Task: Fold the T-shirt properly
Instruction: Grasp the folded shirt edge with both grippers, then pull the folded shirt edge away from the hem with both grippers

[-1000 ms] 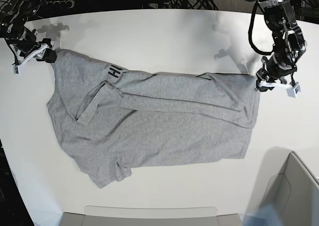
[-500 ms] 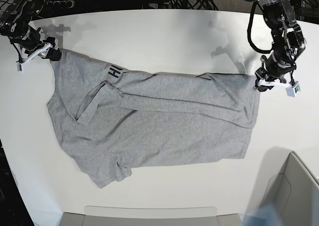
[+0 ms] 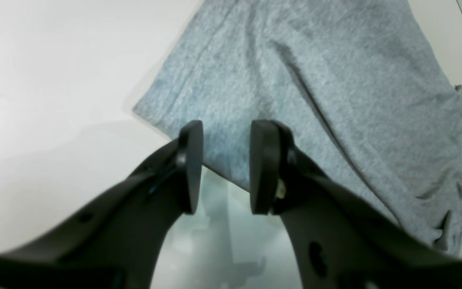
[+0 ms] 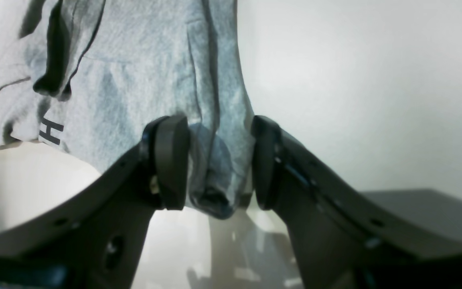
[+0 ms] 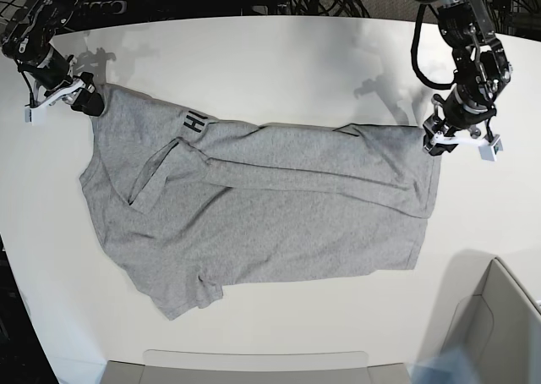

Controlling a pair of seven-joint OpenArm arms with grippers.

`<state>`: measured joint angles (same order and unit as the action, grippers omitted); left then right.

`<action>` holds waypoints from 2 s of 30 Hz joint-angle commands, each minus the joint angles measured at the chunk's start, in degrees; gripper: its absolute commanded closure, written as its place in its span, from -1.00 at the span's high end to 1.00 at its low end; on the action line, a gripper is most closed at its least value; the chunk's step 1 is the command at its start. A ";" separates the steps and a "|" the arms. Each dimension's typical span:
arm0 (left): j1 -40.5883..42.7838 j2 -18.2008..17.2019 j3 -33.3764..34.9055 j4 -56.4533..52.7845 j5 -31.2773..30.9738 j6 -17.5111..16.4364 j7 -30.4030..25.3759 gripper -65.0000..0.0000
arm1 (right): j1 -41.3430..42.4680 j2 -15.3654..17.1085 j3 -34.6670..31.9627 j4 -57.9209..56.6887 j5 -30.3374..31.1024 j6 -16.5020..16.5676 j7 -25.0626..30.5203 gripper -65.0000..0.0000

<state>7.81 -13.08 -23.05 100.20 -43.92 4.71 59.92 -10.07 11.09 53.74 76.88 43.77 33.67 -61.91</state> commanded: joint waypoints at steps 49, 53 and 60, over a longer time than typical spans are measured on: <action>-6.63 -0.94 -5.57 -25.96 -0.43 -14.34 -1.33 -1.00 | -0.18 2.14 -9.03 -0.27 -3.46 -0.84 -0.02 -1.00; -6.45 -1.56 -5.57 -25.96 -0.43 -14.34 -1.06 -1.00 | 0.00 2.58 -8.50 0.09 -6.36 -0.84 0.06 -1.00; -6.45 -2.52 -5.66 -25.87 -0.43 -14.34 -0.89 -1.00 | 0.00 4.42 -6.57 0.17 -7.24 -0.84 0.15 -1.00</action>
<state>0.97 -14.94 -28.53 74.41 -47.42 -10.98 57.76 -9.80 14.46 46.68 76.82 39.90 33.52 -59.75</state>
